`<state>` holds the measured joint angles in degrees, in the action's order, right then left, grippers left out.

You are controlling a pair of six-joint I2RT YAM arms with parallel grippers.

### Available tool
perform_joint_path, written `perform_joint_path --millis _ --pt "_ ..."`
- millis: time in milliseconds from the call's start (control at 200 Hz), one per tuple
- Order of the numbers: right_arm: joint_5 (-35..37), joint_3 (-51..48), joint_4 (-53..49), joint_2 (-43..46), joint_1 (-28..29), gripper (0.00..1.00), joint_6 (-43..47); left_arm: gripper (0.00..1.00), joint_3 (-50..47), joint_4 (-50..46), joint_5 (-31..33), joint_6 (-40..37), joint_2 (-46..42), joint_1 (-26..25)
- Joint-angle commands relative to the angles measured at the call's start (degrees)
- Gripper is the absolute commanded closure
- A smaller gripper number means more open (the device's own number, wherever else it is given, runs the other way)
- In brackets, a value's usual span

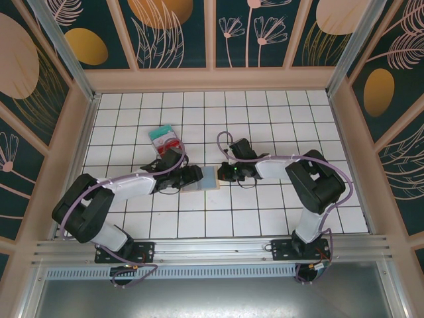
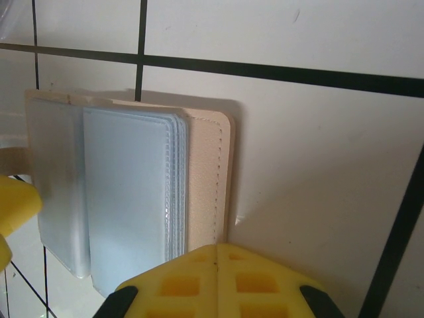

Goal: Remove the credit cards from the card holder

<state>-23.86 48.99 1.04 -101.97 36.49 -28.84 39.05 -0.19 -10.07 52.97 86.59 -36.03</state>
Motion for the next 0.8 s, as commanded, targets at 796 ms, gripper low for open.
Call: perform_joint_path --millis 796 --pt "-0.05 -1.23 -1.04 -1.34 0.73 1.0 -0.2 0.43 -0.15 -6.41 8.42 0.41 -1.19 -0.27"
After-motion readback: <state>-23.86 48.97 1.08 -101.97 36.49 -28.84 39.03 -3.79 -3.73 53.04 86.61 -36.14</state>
